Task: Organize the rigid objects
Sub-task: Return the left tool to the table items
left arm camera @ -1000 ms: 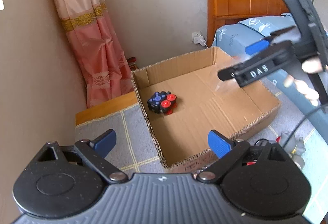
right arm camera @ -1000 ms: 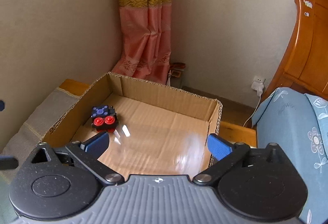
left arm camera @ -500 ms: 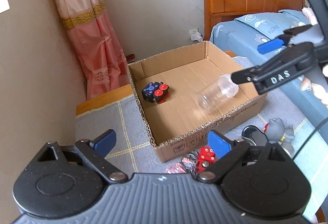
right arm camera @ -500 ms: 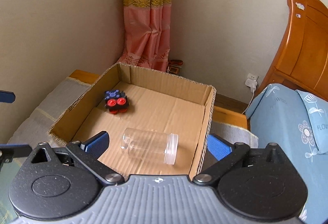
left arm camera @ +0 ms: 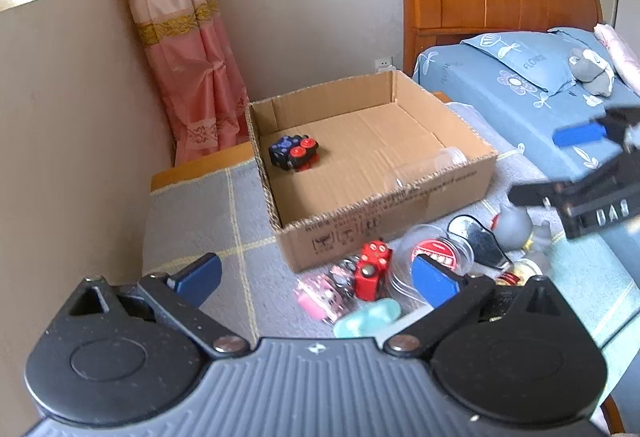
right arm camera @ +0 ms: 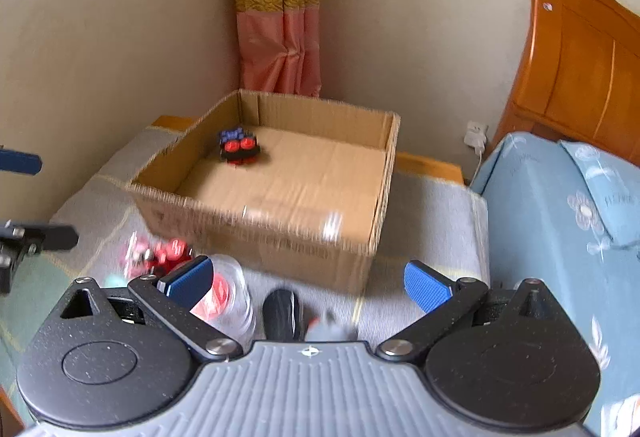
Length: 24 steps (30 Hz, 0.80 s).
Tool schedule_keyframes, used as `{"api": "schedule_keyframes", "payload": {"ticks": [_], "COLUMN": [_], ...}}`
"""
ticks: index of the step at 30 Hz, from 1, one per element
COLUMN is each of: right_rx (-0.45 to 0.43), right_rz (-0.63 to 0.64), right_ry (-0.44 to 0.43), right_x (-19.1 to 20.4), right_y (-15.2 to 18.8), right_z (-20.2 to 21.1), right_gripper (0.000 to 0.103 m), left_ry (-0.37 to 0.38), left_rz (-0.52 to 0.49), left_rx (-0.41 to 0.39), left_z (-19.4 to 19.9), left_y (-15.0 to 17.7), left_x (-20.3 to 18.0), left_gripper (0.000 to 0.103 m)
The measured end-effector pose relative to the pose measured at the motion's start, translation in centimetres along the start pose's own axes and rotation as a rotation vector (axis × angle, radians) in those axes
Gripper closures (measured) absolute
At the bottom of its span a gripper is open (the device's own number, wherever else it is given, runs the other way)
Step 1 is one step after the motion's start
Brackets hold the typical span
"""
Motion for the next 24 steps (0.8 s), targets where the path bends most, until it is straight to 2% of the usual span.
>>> {"api": "schedule_keyframes", "payload": {"ticks": [8, 11, 13, 16, 24], "right_rx": [0.003, -0.002, 0.006, 0.027, 0.047], "right_rz": [-0.08, -0.083, -0.078, -0.092, -0.096], "right_ry": [-0.01, -0.01, -0.014, -0.04, -0.059], "right_x": [0.4, 0.8, 1.0, 1.1, 1.2], "right_y": [6.5, 8.5, 9.6, 10.6, 11.6], "right_z": [-0.2, -0.6, -1.1, -1.8, -2.8], "right_gripper": [0.0, 0.0, 0.0, 0.0, 0.0], "left_ry": [0.02, -0.005, 0.015, 0.052, 0.022], "left_rz": [0.061, 0.063, 0.072, 0.097, 0.155], "left_rx": [-0.013, -0.003, 0.008, 0.033, 0.065], "left_z": [-1.2, -2.2, -2.7, -3.8, -6.4], "left_y": [2.7, 3.8, 4.4, 5.3, 6.8], "left_x": [-1.9, -2.9, -3.6, -4.7, -5.8], "left_gripper": [0.002, 0.002, 0.002, 0.002, 0.001]}}
Point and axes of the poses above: each gripper's, at about its wrist camera, not at the fingertips, and z roughly against the way its jaws point, x to its left, y to its underside, the point moved 5 cm from there along -z, roughly the way its jaws point, and after that the axes turned 10 degrees about x, right-handed, at the moved point
